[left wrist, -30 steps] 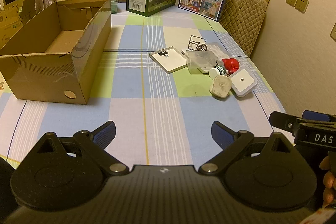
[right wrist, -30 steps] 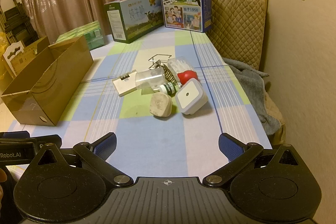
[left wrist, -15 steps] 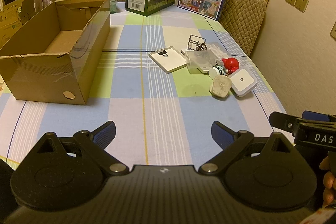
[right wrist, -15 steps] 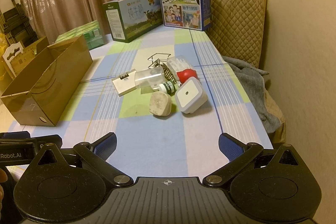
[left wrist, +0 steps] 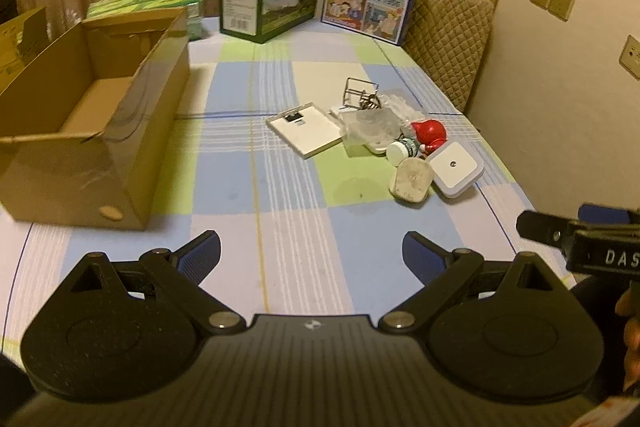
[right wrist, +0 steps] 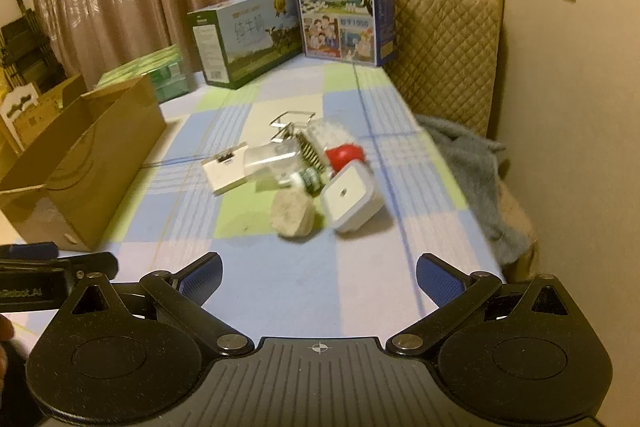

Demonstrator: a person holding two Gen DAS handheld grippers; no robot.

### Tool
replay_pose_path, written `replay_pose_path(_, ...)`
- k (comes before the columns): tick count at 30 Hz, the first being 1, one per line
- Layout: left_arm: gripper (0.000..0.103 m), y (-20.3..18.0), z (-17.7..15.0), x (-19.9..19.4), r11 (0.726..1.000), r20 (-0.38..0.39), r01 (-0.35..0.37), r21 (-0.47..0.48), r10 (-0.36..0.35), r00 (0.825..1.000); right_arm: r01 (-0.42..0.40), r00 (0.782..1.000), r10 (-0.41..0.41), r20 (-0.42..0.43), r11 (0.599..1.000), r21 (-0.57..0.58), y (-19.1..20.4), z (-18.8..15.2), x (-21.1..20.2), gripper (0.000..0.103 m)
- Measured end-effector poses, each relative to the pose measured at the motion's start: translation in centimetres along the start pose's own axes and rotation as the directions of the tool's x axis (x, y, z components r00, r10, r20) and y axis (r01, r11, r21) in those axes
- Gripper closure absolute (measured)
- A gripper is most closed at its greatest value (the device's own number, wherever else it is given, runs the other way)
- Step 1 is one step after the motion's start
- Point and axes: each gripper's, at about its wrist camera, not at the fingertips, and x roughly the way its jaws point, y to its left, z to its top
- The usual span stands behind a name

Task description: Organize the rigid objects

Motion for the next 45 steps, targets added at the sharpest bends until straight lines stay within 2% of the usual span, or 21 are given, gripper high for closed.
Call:
replay_pose_path(6, 0.007, -0.4, 1.0, 2.0, 0.999, 0.002, 0.033, 0.019, -0.033, 0.999, 0.019, 1.000, -0.019, 0.017, 0.999, -0.047, -1.0, 1.3, 1.4, 0.002)
replay_pose_path(12, 0.008, -1.2, 1.6, 4.9, 0.996, 0.018, 0.058, 0.069, -0.059, 0.998, 0.023, 1.000, -0.023, -0.003, 0.988, -0.153, -1.3, 2.7, 4.1, 0.003)
replay_pose_path(17, 0.014, -2.3, 1.9, 7.9, 0.990, 0.003, 0.106, 0.093, -0.106, 0.994, 0.034, 0.999, -0.042, -0.030, 0.973, -0.226, -2.2, 3.7, 6.6, 0.003)
replay_pose_path(19, 0.014, -3.0, 1.8, 8.9, 0.987, 0.005, 0.126, 0.101, -0.127, 0.992, 0.039, 0.998, -0.048, -0.032, 0.968, -0.246, -2.5, 4.1, 7.3, 0.013)
replay_pose_path(21, 0.016, -3.7, 1.8, 10.2, 0.983, -0.009, 0.144, 0.115, -0.144, 0.990, 0.040, 0.997, -0.057, -0.053, 0.960, -0.277, -2.7, 4.5, 8.3, 0.017)
replay_pose_path(30, 0.035, -7.6, 2.7, 14.4, 0.962, -0.014, 0.201, 0.185, -0.202, 0.979, 0.028, 0.990, -0.069, -0.122, 0.948, -0.316, -4.4, 5.5, 11.3, 0.023)
replay_pose_path(32, 0.048, -8.2, 2.9, 15.6, 0.961, -0.023, 0.199, 0.190, -0.198, 0.980, 0.043, 0.989, -0.085, -0.121, 0.947, -0.319, -4.6, 5.6, 11.6, 0.023)
replay_pose_path(35, 0.052, -8.6, 3.3, 17.1, 0.960, -0.042, 0.213, 0.180, -0.208, 0.977, 0.053, 0.987, -0.099, -0.126, 0.944, -0.327, -5.0, 5.6, 11.9, 0.023)
replay_pose_path(37, 0.062, -8.8, 3.5, 17.9, 0.958, -0.054, 0.216, 0.187, -0.209, 0.976, 0.048, 0.986, -0.098, -0.138, 0.945, -0.325, -5.2, 5.5, 12.0, 0.023)
replay_pose_path(39, 0.065, -8.6, 3.6, 18.0, 0.958, -0.051, 0.219, 0.186, -0.213, 0.976, 0.036, 0.985, -0.087, -0.146, 0.945, -0.324, -5.2, 5.5, 12.2, 0.023)
replay_pose_path(45, 0.065, -5.8, 3.6, 16.3, 0.971, -0.049, 0.161, 0.178, -0.155, 0.987, -0.032, 0.982, -0.030, -0.185, 0.946, -0.322, -4.0, 5.2, 13.7, 0.023)
